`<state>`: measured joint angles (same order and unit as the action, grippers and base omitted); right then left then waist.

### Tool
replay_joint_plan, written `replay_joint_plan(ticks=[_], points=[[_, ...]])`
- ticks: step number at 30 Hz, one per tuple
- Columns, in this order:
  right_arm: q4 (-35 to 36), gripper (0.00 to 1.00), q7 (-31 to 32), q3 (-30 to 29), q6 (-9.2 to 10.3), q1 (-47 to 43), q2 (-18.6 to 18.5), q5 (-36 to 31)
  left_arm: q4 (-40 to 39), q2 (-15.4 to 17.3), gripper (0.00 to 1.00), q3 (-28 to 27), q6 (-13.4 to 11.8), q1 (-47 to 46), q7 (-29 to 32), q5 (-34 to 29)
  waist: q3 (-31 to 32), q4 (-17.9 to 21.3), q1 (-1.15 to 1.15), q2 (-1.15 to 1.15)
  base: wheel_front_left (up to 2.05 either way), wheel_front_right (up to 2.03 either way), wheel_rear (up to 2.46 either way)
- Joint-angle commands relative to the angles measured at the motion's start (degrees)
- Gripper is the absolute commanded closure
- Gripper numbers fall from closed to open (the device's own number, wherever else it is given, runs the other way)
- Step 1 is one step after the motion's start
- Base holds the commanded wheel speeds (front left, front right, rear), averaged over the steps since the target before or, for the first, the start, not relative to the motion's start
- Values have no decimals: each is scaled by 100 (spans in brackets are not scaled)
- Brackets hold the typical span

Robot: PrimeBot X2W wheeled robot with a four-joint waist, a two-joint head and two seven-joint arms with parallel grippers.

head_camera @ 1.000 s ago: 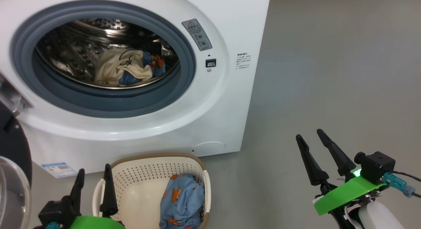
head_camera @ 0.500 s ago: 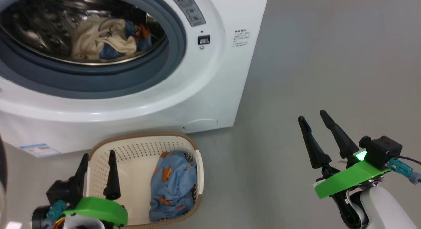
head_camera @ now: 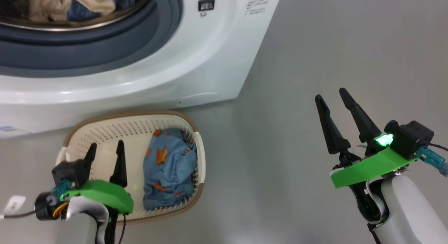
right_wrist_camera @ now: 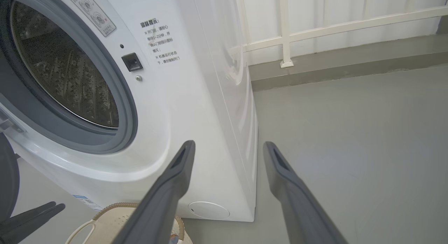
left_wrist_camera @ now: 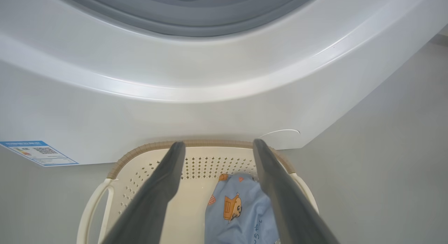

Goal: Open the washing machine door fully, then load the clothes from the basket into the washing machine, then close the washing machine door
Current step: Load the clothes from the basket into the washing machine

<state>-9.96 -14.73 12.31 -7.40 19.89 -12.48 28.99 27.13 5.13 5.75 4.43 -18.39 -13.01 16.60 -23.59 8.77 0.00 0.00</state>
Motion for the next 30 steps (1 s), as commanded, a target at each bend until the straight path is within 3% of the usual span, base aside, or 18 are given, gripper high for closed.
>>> replay_joint_plan(ticks=[1, 8, 19, 30], points=[[167, 0, -27, 69, -9, 78, 23, 66, 126, 138, 0, -128, 58, -260, 6, 89, -463, 138, 0, 0, 0, 0, 0], [248, 0, -27, 43, -9, 319, 67, 56, 1282, 258, 0, 242, 246, -1059, 146, 156, -993, 237, 0, 0, 0, 0, 0], [316, 0, -27, 41, -9, 511, 178, 61, 2514, 366, 0, 1017, 302, -1812, 249, 378, -1472, 463, 0, 0, 0, 0, 0], [365, 0, -27, 59, -9, 683, 319, 78, 2864, 738, 0, 2766, 304, -2384, 933, 1470, -1946, 721, 0, 0, 0, 0, 0]])
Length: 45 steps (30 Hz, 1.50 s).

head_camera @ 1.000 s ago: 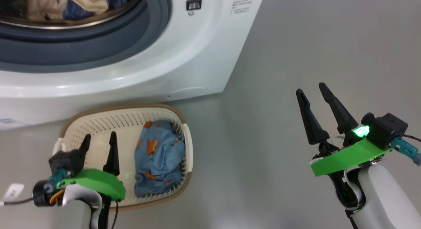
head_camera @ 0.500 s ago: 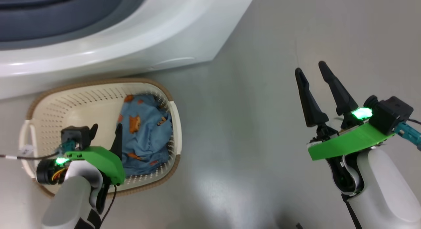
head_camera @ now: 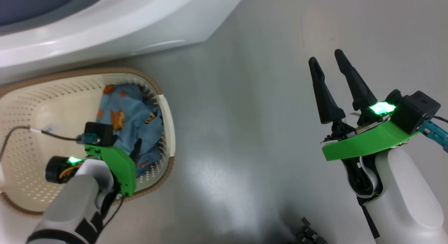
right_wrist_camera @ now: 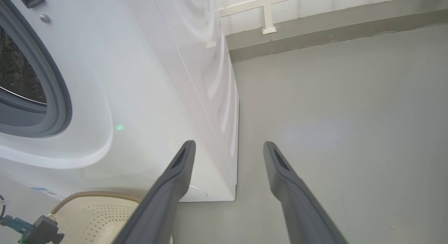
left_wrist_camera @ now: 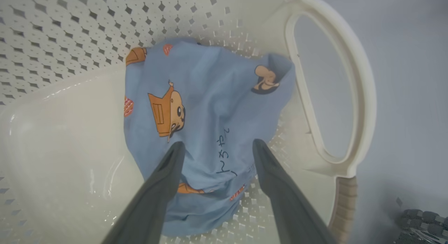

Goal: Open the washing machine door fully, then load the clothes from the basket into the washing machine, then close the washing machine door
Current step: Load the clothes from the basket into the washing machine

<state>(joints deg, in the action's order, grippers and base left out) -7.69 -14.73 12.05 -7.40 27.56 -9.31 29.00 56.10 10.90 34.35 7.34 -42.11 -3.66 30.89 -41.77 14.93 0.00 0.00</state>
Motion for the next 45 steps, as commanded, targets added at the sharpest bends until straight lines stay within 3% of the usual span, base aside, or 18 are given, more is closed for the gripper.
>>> replay_joint_plan(ticks=[1, 10, 24, 25, 26, 27, 28, 38, 45], points=[[145, 0, -27, 93, -9, -69, 15, 77, -28, 225, 0, 55, 13, -64, 69, 144, -169, 129, 0, 0, 0, 0, 0], [170, 0, -27, 149, -9, 49, 95, 89, 220, 670, 0, 1023, 14, -561, 349, 800, -518, 347, 0, 0, 0, 0, 0], [189, 0, -27, 236, -9, 190, 116, 90, 559, 694, 0, 2280, 14, -1163, 604, 1529, -788, 511, 0, 0, 0, 0, 0], [188, 0, -27, 235, -9, 191, 116, 90, 611, 680, 18, 2303, 14, -1177, 612, 1606, -787, 517, 0, 0, 0, 0, 0], [186, 0, -27, 236, -9, 190, 117, 89, 654, 665, 50, 2335, 14, -1191, 623, 1669, -783, 521, 0, 0, 0, 0, 0], [183, 0, -27, 236, -9, 190, 118, 86, 684, 656, 65, 2377, 14, -1204, 621, 1719, -777, 525, 0, 0, 0, 0, 0], [180, 0, -27, 234, -9, 191, 121, 82, 716, 653, 100, 2415, 14, -1216, 610, 1765, -770, 528, 0, 0, 0, 0, 0], [181, 0, -27, 185, -9, 182, 121, 44, 913, 666, 100, 2653, 14, -1290, 292, 2109, -677, 433, 0, 0, 0, 0, 0], [172, 0, -27, 183, -9, 137, 100, 26, 908, 601, 100, 2720, 14, -1126, -250, 2404, -394, 293, 0, 0, 0, 0, 0]])
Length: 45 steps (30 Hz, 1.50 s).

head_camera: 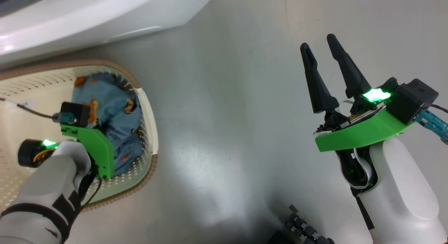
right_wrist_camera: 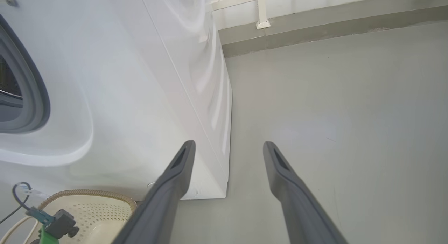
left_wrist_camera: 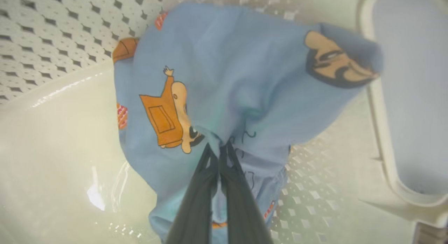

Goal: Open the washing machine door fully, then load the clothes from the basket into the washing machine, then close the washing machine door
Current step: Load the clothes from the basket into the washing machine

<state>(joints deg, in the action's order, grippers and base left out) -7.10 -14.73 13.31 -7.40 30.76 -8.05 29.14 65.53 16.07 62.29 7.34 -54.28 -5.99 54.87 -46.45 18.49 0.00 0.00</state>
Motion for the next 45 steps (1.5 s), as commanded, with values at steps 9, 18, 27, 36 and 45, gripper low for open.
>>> replay_joint_plan(ticks=[9, 18, 27, 36, 45], points=[[74, 0, -27, 53, -9, -254, -111, 14, -168, 84, 100, 38, 14, 249, -626, 281, 432, -287, 0, 0, 0, 0, 0], [-21, 0, -27, 55, -9, -390, -167, 29, -556, 160, 100, -86, 14, 559, -891, 509, 996, -483, 0, 0, 0, 0, 0], [-137, 0, -27, 60, -9, -620, -276, 31, -1486, 233, 100, -1480, 13, 1369, -899, -232, 1716, -648, 0, 0, 0, 0, 0], [-227, 0, -27, 72, -9, -825, -337, 39, -2234, 105, 100, -2661, -23, 2194, -900, -1039, 2241, -779, 0, 0, 0, 0, 0], [-351, 0, -27, 50, -9, -1063, -441, 43, -3133, -190, 100, -3813, -55, 3118, -900, -1834, 2912, -959, 0, 0, 0, 0, 0]])
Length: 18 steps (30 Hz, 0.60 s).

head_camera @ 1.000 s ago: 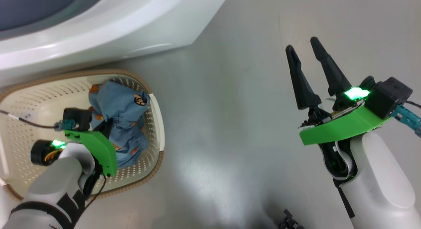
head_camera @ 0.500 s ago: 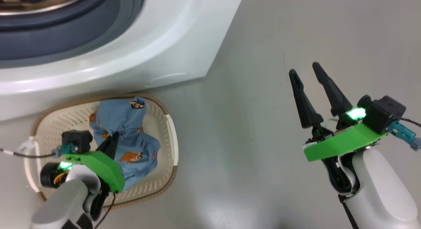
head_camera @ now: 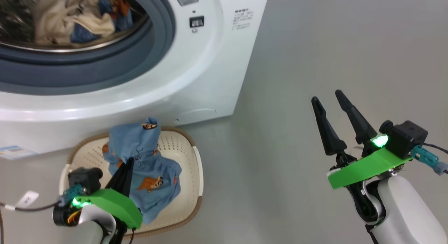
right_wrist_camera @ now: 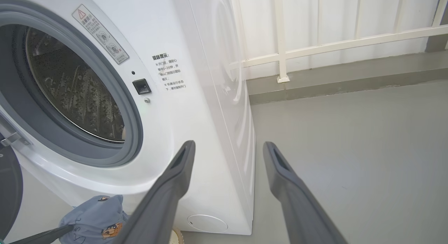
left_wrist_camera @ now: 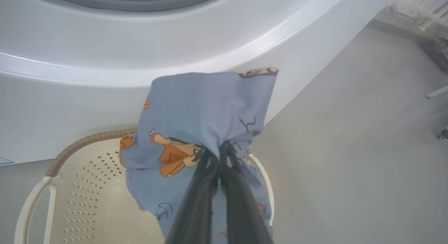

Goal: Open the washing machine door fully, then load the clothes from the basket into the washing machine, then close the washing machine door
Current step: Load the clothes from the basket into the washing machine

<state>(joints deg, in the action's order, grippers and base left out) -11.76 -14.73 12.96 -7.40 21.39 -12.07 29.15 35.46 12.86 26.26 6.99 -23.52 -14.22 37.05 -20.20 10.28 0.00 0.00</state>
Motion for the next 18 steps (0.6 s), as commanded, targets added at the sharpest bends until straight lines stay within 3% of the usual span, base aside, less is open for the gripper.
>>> replay_joint_plan(ticks=[1, 18], points=[[103, 0, -27, 90, -9, -159, -51, 42, -207, 92, 100, -309, -17, 130, -77, -121, 359, -162, 0, 0, 0, 0, 0], [-123, 0, -27, 120, -9, -695, -192, 81, -1513, -486, 100, -1528, 19, 1272, -77, -870, 1379, -501, 0, 0, 0, 0, 0]])
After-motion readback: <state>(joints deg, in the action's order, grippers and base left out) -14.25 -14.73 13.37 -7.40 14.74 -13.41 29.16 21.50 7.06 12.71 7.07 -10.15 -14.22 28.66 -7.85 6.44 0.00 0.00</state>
